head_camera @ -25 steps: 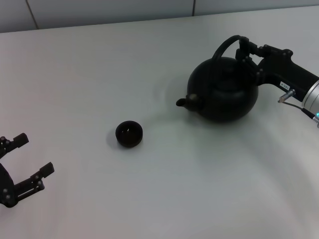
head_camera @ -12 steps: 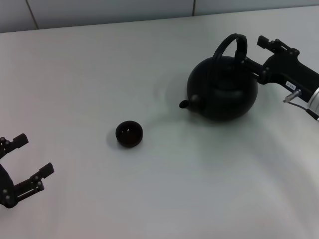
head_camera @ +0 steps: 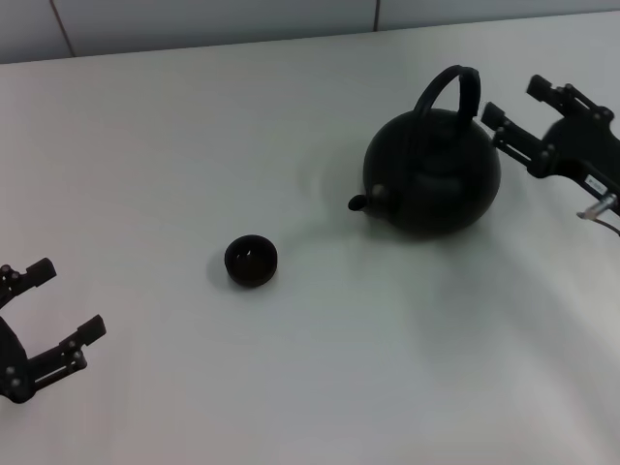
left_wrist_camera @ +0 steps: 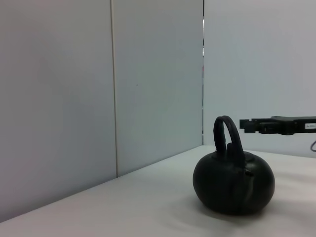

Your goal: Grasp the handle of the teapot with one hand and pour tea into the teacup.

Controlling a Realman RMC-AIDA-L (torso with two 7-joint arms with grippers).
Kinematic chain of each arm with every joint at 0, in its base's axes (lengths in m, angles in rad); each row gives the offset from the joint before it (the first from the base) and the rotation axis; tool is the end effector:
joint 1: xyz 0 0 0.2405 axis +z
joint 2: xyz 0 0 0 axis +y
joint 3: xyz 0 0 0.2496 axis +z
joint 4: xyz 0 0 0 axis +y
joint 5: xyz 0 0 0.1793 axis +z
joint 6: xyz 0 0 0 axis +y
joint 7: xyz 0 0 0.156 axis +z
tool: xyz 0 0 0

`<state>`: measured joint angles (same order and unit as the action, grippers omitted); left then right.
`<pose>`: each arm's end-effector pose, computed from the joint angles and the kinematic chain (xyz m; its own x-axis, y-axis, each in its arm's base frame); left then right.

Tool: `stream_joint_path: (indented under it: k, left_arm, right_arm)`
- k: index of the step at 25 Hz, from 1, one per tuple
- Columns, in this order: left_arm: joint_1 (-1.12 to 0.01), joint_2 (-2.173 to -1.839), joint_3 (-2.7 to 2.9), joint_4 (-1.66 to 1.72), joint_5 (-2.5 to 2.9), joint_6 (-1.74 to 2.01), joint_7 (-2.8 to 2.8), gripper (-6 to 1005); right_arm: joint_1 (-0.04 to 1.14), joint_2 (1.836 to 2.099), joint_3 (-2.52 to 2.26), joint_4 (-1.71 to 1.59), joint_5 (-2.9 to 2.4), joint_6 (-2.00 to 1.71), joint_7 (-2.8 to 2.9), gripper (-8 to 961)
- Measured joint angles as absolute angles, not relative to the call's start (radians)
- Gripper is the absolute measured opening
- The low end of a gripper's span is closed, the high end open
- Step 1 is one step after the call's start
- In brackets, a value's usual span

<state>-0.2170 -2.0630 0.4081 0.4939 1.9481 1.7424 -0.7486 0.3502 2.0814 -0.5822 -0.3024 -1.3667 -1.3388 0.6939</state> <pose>-0.3068 0.2111 0.0146 0.7888 0.0563 0.6121 0.4014 -0.8013 -0.4435 0.3034 0.2977 0.0194 0.6906 -0.0260 -0.7228 -0.6426 -0.4807 -0.5967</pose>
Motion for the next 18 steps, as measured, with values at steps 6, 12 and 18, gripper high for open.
stream_joint_path:
  k: [6,12,18]
  left_arm:
    - [-0.230,-2.062,0.413,0.494,1.948,1.743,-0.749,859]
    - [-0.237,-2.061,0.416,0.494,1.949,1.743,-0.749,860]
    - [-0.276,-2.058,0.432,0.494,1.960,1.741,-0.765,860]
  right_arm:
    - [0.285,2.082,-0.539,-0.289,-1.367,-1.411,0.691,742]
    - [0.219,2.081,-0.484,-0.270,-1.367,-1.482,0.691,743]
    - [0.217,2.063,-0.514,-0.323,-1.453,-1.565,0.805,742]
